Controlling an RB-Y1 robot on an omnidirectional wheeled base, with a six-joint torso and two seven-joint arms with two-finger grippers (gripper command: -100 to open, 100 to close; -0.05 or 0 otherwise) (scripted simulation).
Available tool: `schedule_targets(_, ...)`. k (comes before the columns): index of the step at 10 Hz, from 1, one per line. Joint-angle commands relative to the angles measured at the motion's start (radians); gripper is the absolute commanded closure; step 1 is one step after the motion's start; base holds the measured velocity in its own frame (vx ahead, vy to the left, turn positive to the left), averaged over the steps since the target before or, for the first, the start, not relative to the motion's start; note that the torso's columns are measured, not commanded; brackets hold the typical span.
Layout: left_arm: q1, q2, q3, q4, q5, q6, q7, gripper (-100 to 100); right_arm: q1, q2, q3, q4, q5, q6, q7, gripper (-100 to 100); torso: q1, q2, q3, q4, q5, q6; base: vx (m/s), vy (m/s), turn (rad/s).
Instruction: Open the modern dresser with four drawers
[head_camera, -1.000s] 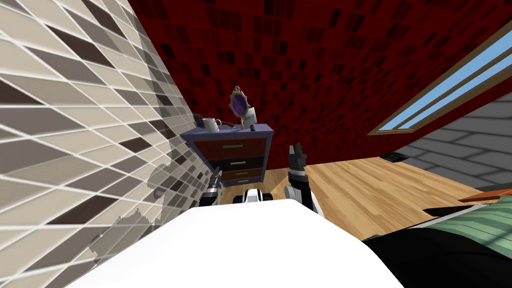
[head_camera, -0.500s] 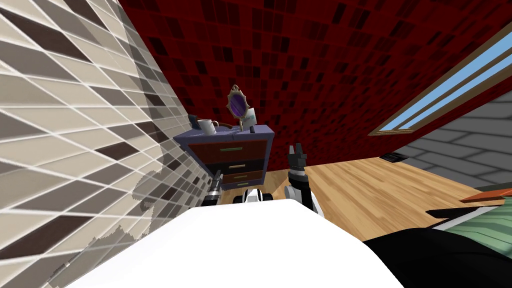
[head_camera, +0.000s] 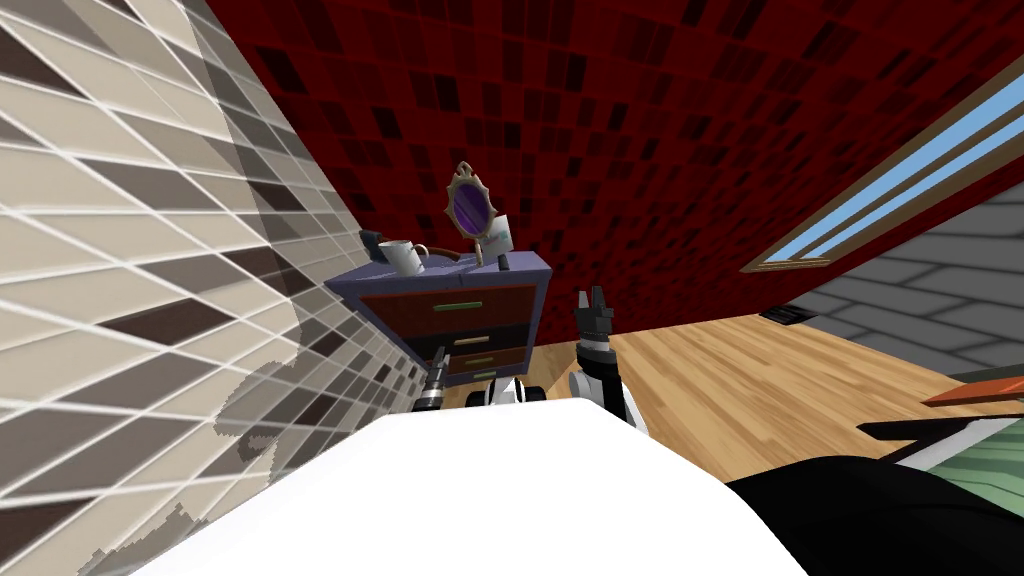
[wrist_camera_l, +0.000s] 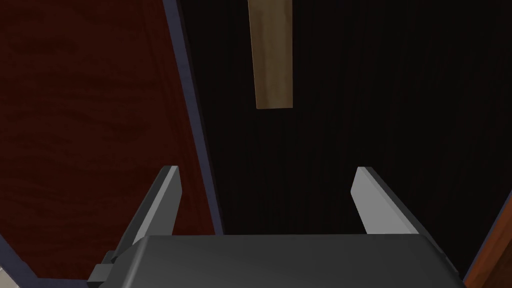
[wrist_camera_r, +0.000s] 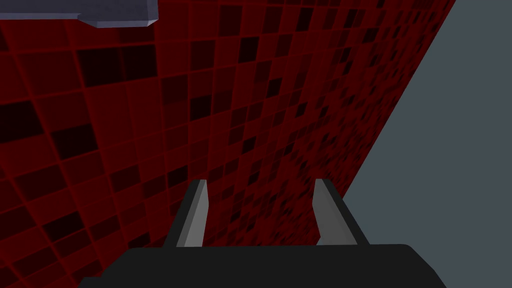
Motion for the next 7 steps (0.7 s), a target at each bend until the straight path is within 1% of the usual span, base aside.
schedule_targets(1, -0.009, -0.041, 0.002, 0.051, -0.002, -0.02, 0.004, -100, 0.0, 0.0, 0.0, 0.0, 0.0, 0.0, 0.0, 0, 0.0, 0.0, 0.0, 0.0, 0.0, 0.0, 0.054, 0.007, -0.014)
schedule_targets(4, -0.013, -0.102, 0.002, 0.082, -0.003, -0.034, 0.006, -100, 0.0, 0.0, 0.0, 0.0, 0.0, 0.0, 0.0, 0, 0.0, 0.0, 0.0, 0.0, 0.0, 0.0, 0.038, 0.004, -0.01)
schedule_targets(5, -0.014, -0.091, 0.002, 0.076, -0.002, -0.029, 0.004, -100, 0.0, 0.0, 0.0, 0.0, 0.0, 0.0, 0.0, 0, 0.0, 0.0, 0.0, 0.0, 0.0, 0.0, 0.012, -0.001, -0.001)
schedule_targets(6, -0.058, -0.078, 0.042, 0.123, 0.016, -0.028, 0.0, -100, 0.0, 0.0, 0.0, 0.0, 0.0, 0.0, 0.0, 0, 0.0, 0.0, 0.0, 0.0, 0.0, 0.0, -0.06, 0.002, -0.293)
schedule_targets(7, -0.058, -0.078, 0.042, 0.123, 0.016, -0.028, 0.0, -100, -0.001, 0.0, 0.0, 0.0, 0.0, 0.0, 0.0, 0, 0.0, 0.003, 0.002, 0.001, 0.0, 0.001, -0.09, -0.001, -0.163)
